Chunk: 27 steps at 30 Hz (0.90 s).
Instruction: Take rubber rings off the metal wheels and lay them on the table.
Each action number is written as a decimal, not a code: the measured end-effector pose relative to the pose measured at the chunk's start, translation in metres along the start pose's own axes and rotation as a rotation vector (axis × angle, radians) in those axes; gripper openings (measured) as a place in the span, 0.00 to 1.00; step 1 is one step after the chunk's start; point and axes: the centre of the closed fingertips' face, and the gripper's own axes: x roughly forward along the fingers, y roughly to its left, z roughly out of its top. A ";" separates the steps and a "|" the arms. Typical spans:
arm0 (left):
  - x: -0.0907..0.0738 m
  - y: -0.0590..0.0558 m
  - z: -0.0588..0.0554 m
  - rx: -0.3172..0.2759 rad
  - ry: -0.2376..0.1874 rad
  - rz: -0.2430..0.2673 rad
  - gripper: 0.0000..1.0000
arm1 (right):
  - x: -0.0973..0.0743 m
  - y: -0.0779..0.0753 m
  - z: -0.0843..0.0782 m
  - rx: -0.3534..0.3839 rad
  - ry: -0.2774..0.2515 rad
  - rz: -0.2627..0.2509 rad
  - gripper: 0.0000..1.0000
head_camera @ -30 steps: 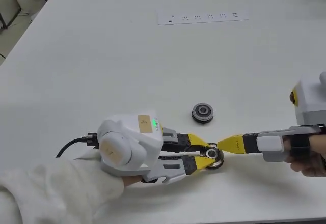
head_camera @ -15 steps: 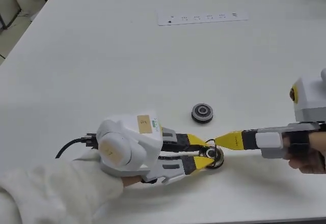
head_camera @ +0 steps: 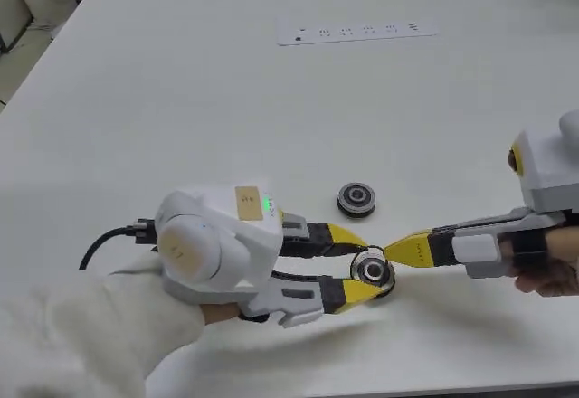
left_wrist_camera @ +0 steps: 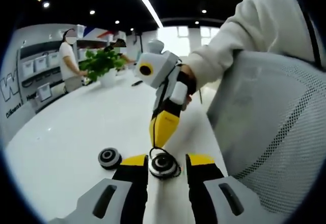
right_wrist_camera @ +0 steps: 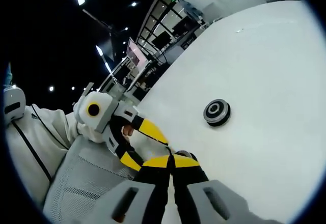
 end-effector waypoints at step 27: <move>-0.106 0.021 0.002 -0.071 0.011 0.197 0.71 | -0.039 0.052 0.021 -0.126 0.007 0.012 0.00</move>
